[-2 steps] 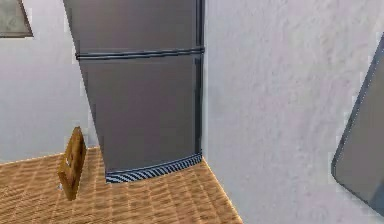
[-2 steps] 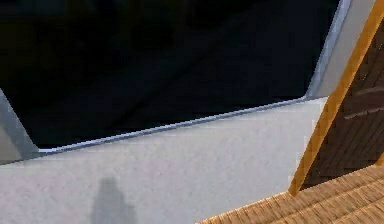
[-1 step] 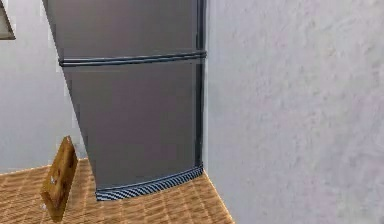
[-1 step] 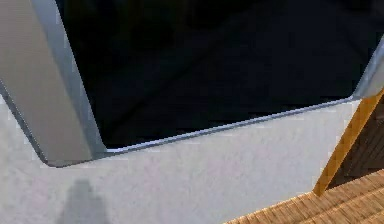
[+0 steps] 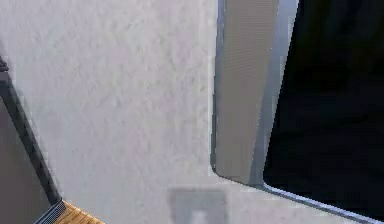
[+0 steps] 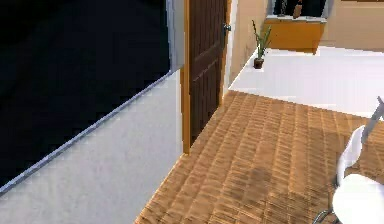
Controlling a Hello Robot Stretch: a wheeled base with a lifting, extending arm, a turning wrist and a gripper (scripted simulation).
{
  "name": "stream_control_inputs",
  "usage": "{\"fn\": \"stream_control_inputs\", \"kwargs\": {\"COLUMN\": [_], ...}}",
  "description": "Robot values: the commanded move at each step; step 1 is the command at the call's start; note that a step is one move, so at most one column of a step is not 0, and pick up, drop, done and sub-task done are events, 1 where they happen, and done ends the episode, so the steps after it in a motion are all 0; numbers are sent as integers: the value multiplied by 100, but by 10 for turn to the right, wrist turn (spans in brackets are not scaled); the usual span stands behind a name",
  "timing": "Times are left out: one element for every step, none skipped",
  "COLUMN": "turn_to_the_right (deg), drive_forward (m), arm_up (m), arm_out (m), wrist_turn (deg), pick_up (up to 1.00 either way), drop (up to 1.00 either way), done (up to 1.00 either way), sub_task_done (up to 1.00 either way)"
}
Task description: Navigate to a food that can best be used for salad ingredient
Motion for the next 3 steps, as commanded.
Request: {"fn": "stream_control_inputs", "kwargs": {"turn_to_the_right": [450, 450, 270], "drive_forward": [0, 0, 0], "arm_up": [0, 0, 0], "arm_out": [0, 0, 0], "wrist_turn": [0, 0, 0], "pick_up": [0, 0, 0], "drop": [0, 0, 0], "done": [0, 0, 0], "sub_task_done": [0, 0, 0]}}
